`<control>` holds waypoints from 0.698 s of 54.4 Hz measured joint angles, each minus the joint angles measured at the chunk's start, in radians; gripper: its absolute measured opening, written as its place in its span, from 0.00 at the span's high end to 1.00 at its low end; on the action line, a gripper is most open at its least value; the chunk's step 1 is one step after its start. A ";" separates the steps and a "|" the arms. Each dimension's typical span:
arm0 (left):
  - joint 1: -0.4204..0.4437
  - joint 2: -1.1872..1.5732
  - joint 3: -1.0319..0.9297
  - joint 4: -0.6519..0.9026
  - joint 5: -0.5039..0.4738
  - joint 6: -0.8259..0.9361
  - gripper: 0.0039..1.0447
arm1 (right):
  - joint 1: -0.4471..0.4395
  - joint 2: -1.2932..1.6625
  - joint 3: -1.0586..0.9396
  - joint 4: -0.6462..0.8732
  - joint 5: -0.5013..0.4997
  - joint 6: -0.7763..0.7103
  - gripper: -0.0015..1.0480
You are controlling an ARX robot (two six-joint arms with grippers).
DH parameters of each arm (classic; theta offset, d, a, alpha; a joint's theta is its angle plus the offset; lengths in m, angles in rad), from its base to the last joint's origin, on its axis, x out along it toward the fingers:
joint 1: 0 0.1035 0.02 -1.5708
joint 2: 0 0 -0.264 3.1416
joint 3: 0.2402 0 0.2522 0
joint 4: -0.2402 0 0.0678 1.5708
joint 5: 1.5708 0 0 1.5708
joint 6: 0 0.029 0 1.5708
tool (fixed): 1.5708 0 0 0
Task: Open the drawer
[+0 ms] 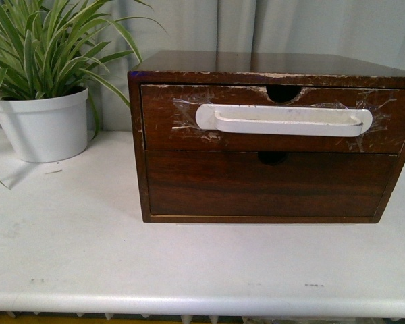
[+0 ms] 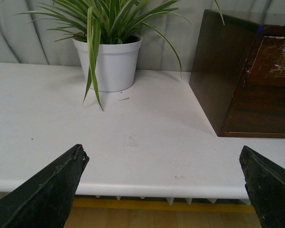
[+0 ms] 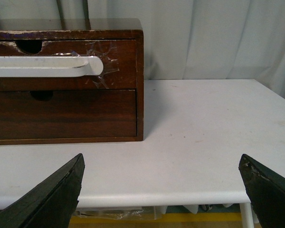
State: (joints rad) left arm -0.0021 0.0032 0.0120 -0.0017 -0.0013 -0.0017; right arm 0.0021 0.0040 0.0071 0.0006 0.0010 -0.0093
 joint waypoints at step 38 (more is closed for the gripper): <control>0.000 0.000 0.000 0.000 0.000 0.000 0.06 | 0.000 0.000 0.000 0.000 0.000 0.000 0.09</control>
State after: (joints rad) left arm -0.0021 0.0032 0.0120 -0.0017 -0.0013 -0.0017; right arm 0.0021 0.0040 0.0071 0.0006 0.0006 -0.0097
